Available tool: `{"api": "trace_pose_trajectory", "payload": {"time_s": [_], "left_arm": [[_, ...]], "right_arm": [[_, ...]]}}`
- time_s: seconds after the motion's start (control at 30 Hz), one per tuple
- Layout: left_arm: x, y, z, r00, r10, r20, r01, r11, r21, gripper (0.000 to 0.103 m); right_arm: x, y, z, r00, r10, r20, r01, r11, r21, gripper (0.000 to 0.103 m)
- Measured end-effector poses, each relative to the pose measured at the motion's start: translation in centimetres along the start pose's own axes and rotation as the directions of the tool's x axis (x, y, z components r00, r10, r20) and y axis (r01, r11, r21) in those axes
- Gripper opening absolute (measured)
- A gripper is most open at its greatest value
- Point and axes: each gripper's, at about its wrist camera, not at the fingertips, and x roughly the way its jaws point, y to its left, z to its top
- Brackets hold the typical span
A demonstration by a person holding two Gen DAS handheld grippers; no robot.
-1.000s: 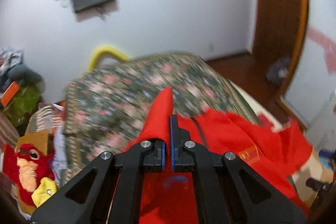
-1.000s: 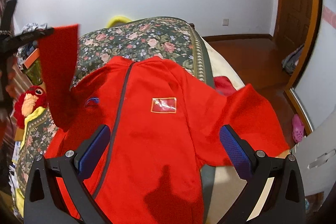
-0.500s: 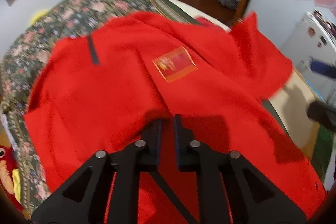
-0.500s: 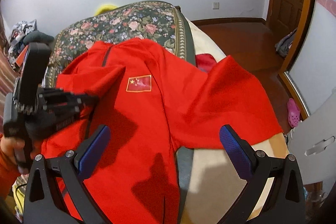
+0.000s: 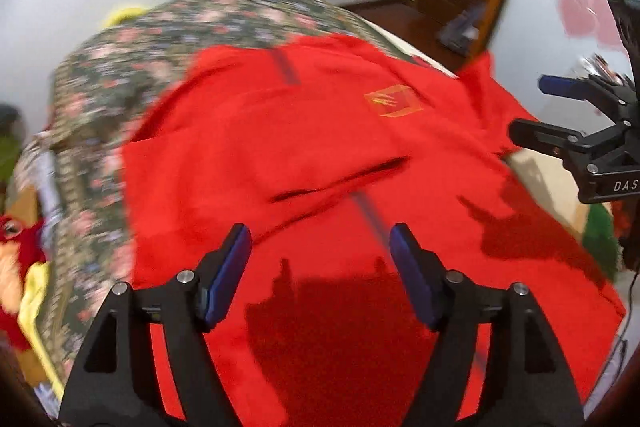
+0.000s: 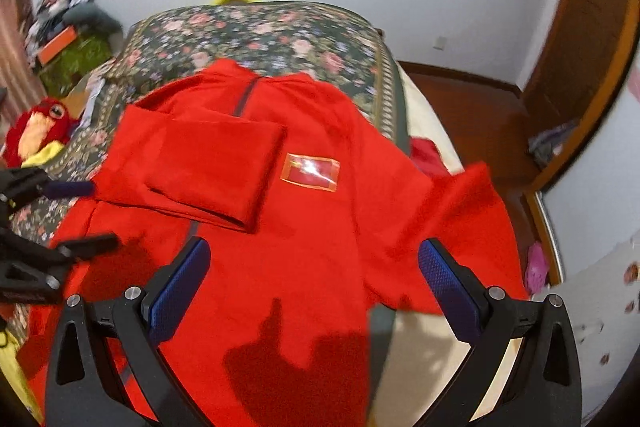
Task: Fold large clothes
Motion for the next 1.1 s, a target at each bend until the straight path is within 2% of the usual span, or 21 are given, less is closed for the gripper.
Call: {"api": "trace_pose_trajectory", "payload": {"time_s": [0.1, 0.27, 0.4, 0.53, 0.67, 0.73, 0.87, 0.9, 0.97, 1.03, 1.07, 1.1], "left_arm": [[-0.9, 3.7, -1.4, 0.998, 0.057, 0.01, -0.056, 0.996, -0.066, 0.081], [-0.8, 10.2, -4.4, 0.99, 0.141, -0.022, -0.143, 0.968, -0.208, 0.081], [0.7, 14.0, -6.9, 0.982, 0.177, -0.073, -0.19, 0.94, -0.282, 0.081], [3.2, 16.3, -8.6, 0.973, 0.193, -0.126, -0.222, 0.926, -0.304, 0.081], [5.6, 17.1, -9.4, 0.966, 0.198, -0.167, -0.24, 0.925, -0.296, 0.081], [7.0, 17.3, -9.6, 0.963, 0.195, -0.185, -0.241, 0.931, -0.273, 0.081], [9.9, 17.2, -9.5, 0.947, 0.226, -0.229, -0.275, 0.938, -0.21, 0.085], [10.2, 17.3, -9.4, 0.945, 0.237, -0.225, -0.285, 0.933, -0.217, 0.09], [10.8, 18.0, -8.9, 0.94, 0.255, -0.228, -0.311, 0.915, -0.258, 0.096], [11.4, 18.7, -8.4, 0.945, 0.225, -0.239, -0.294, 0.902, -0.317, 0.096], [11.7, 18.9, -8.2, 0.947, 0.216, -0.239, -0.289, 0.897, -0.335, 0.096], [11.8, 19.0, -8.0, 0.947, 0.214, -0.24, -0.289, 0.893, -0.344, 0.096]], "right_arm": [[1.1, 2.6, 0.9, 1.0, 0.009, -0.014, -0.01, 0.997, -0.071, 0.103], [4.3, 7.6, 2.1, 0.998, 0.026, -0.052, -0.035, 0.981, -0.189, 0.103], [6.9, 10.4, 2.6, 0.997, 0.019, -0.079, -0.039, 0.964, -0.262, 0.103], [9.9, 12.6, 2.7, 0.996, -0.011, -0.094, -0.02, 0.946, -0.324, 0.102], [12.1, 13.4, 2.6, 0.994, -0.015, -0.109, -0.022, 0.944, -0.328, 0.099], [13.0, 13.7, 2.8, 0.994, 0.004, -0.106, -0.037, 0.95, -0.311, 0.089], [13.9, 13.7, 2.7, 0.991, 0.059, -0.116, -0.087, 0.964, -0.252, 0.089], [14.0, 13.7, 2.7, 0.991, 0.076, -0.11, -0.102, 0.964, -0.248, 0.086], [13.8, 13.9, 2.7, 0.989, 0.113, -0.099, -0.134, 0.962, -0.238, 0.068], [13.8, 14.2, 3.1, 0.988, 0.118, -0.103, -0.139, 0.961, -0.238, 0.038], [13.7, 14.5, 3.3, 0.986, 0.127, -0.107, -0.149, 0.96, -0.238, 0.032], [13.7, 14.6, 3.6, 0.986, 0.126, -0.106, -0.148, 0.96, -0.236, 0.019]]}}
